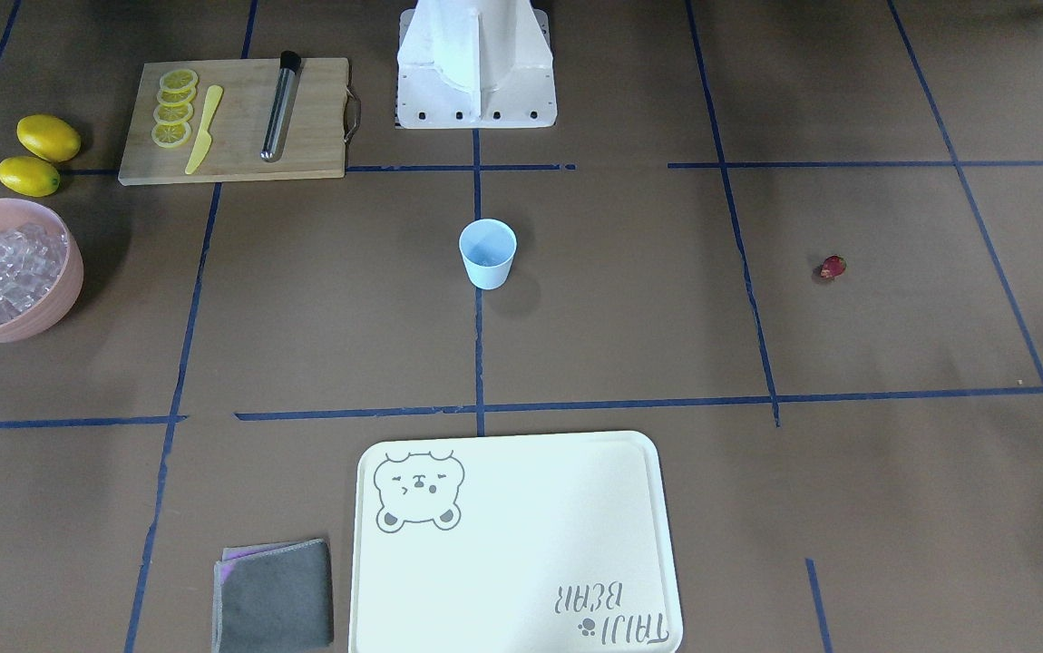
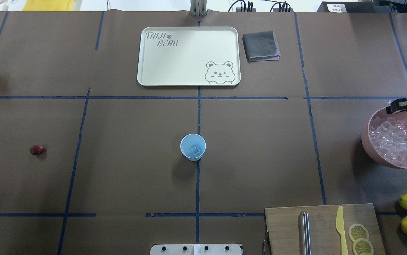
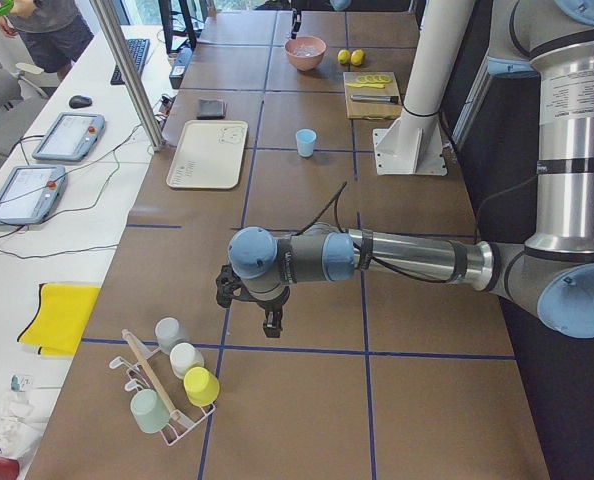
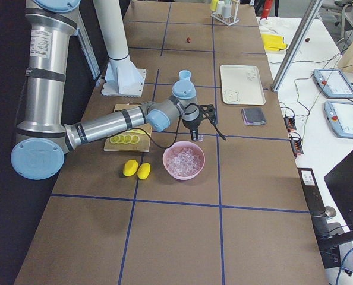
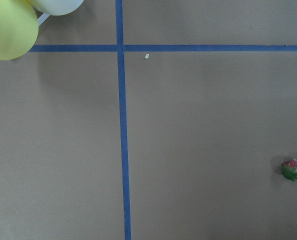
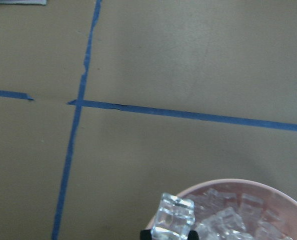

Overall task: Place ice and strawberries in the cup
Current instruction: 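Lower the right gripper into the bowl and grasp another ice cube, then carry the ice cube with the right gripper to the blue cup and drop it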

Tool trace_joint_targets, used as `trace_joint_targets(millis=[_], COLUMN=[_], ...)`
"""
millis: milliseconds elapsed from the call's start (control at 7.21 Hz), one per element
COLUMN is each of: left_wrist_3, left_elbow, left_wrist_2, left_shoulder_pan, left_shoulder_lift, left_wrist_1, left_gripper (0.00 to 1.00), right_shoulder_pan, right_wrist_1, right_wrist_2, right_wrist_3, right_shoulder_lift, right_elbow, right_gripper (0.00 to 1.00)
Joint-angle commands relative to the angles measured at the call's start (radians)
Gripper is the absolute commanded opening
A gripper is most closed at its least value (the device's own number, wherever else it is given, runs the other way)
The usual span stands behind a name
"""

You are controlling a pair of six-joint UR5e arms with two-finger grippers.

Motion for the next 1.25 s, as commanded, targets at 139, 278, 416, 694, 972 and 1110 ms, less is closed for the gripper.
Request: trace_joint_targets(millis=[139,278,416,694,972,1110], left_wrist_3=[0.0,0.0,0.0,0.0,0.0,0.0], left_elbow=[0.0,0.001,0.0,0.002,0.003,0.003], left_wrist_2=[0.0,0.0,0.0,0.0,0.0,0.0], left_shoulder_pan=[0.001,0.001,0.001,0.001,0.001,0.001], left_shoulder_lift=[0.0,0.0,0.0,-0.002,0.0,0.0], left_wrist_1=[0.0,0.0,0.0,0.0,0.002,0.0], left_gripper=[1.0,1.0,1.0,1.0,1.0,1.0], right_shoulder_pan=[-0.133,-0.188,-0.257,-0.443,-0.558,-0.621], right_wrist_1=[-0.151,-0.211,-0.316,-0.531,-0.554,-0.554], right_wrist_2=[-0.01,-0.024,-0.079,-0.25,-0.338,-0.41], right_wrist_3=[0.039,0.118,0.199,0.319,0.45,0.517], right_shoulder_lift=[0.224,0.311,0.427,0.627,0.763,0.826], right_elbow=[0.021,0.021,0.021,0.009,-0.069,-0.132], right_gripper=[0.04,0.04,0.04,0.04,0.04,0.04])
